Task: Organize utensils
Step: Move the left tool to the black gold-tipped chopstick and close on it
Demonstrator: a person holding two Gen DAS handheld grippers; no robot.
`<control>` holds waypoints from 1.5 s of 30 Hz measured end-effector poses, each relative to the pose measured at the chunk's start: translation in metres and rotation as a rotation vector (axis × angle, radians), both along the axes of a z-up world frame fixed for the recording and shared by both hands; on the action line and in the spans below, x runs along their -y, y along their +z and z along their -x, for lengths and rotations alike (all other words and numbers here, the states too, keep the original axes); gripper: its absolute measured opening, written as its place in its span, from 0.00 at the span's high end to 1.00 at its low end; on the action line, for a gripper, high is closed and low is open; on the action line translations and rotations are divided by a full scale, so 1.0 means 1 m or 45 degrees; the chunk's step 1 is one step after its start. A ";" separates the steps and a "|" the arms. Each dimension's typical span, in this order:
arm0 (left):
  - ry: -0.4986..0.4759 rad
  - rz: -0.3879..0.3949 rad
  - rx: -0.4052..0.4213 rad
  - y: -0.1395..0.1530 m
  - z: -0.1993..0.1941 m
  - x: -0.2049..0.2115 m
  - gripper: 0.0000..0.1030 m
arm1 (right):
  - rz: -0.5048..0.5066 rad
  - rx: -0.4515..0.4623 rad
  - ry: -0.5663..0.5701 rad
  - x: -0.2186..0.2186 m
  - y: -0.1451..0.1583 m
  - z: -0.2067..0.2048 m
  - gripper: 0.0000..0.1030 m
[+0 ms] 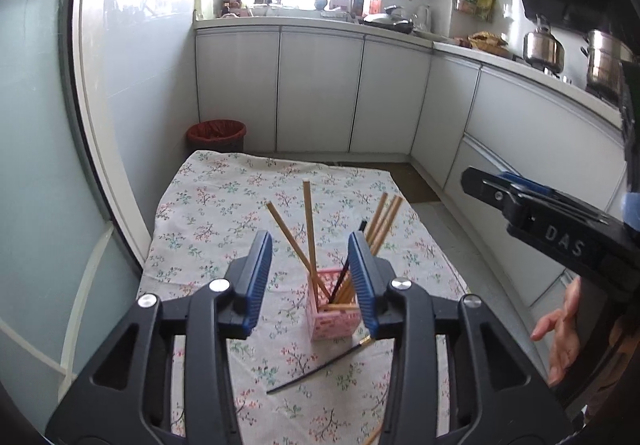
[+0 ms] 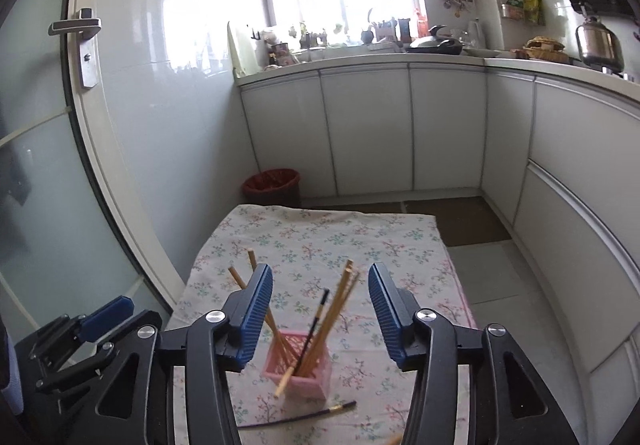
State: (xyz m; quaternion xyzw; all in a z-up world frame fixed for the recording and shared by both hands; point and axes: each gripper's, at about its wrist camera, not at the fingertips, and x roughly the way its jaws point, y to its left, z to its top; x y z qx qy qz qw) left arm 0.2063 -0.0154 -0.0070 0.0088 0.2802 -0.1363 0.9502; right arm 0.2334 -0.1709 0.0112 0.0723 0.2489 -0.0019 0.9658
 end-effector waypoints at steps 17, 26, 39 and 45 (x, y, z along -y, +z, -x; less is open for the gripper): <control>-0.194 -0.150 -0.284 -0.050 0.034 0.014 0.12 | -0.299 -0.380 -0.207 0.082 -0.114 0.097 0.13; -0.349 -0.274 -0.496 -0.129 0.019 0.044 0.12 | -0.493 -0.620 -0.248 0.107 -0.183 0.109 0.13; -0.445 -0.574 -0.428 -0.182 0.014 0.102 0.17 | -0.574 -0.667 -0.324 0.142 -0.212 0.108 0.13; -0.484 -0.661 -0.427 -0.196 -0.003 0.088 0.19 | -0.616 -0.680 -0.343 0.152 -0.220 0.107 0.13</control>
